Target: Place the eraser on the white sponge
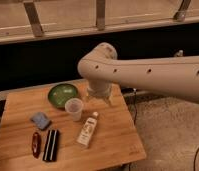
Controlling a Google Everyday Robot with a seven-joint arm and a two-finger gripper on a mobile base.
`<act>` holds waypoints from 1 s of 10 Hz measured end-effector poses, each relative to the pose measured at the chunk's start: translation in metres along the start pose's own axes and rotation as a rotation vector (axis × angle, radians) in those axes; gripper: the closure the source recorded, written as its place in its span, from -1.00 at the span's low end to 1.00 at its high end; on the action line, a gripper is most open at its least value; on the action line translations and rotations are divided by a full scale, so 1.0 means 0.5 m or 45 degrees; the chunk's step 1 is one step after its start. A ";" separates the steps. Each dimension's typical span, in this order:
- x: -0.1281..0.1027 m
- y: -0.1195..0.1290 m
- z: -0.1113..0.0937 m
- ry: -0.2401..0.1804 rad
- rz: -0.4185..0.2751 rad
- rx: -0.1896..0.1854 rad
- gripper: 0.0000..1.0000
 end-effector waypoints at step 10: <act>0.031 0.194 -0.018 -0.049 -0.137 -0.095 -0.30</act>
